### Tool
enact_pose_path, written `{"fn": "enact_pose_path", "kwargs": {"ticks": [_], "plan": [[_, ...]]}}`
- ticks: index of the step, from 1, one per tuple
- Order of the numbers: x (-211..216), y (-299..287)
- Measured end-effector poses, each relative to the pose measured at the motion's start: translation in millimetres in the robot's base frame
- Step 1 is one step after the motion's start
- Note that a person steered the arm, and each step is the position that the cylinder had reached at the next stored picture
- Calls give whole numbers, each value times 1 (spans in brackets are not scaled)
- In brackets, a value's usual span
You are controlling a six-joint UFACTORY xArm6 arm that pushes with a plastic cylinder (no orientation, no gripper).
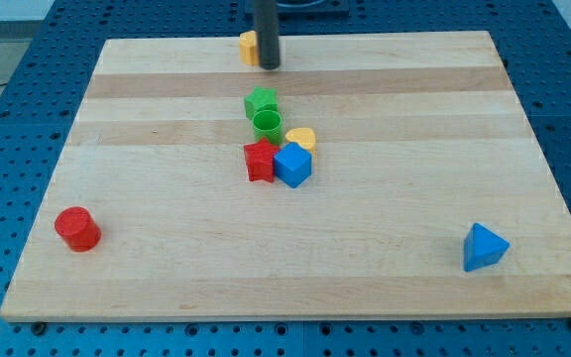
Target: Move the arm to the top center of the board
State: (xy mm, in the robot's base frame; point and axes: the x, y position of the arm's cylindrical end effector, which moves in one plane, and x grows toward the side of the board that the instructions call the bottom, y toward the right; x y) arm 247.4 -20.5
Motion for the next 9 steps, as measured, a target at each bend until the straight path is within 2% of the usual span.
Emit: {"fn": "enact_pose_path", "kwargs": {"ticks": [1, 2, 3, 4, 6, 7, 8, 9], "plan": [[-35, 4], [-45, -42], [-30, -71], [-46, -34], [-53, -4], [-45, -4], [-6, -2], [-6, -23]]}}
